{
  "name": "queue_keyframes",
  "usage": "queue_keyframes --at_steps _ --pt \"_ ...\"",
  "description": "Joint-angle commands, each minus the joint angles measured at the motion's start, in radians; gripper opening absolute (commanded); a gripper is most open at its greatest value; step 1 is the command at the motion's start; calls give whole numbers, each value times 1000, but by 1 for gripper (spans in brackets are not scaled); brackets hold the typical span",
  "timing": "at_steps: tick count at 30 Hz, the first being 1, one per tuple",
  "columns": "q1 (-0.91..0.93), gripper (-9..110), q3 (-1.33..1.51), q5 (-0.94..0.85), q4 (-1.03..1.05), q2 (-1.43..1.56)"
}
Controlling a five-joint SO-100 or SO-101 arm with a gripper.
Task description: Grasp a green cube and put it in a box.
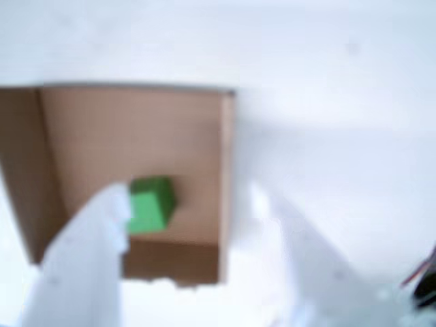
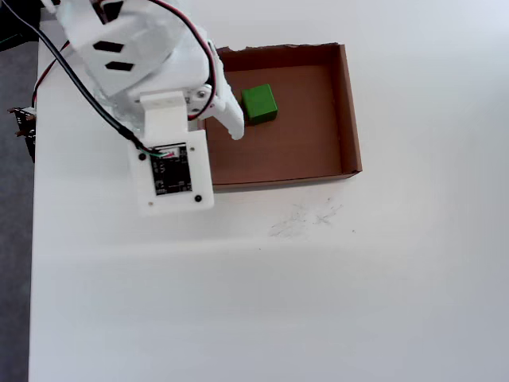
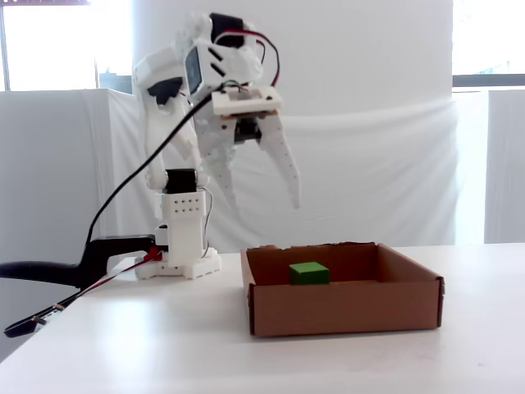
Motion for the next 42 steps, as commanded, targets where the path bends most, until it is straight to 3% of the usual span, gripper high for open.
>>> queue_keyframes --at_steps 1,16,29,42 --pt "80 22 -23 -81 5 101" --pt "270 15 474 -232 -150 518" --pt "336 14 946 -356 -20 1026" --pt "371 14 1060 -402 64 1114"
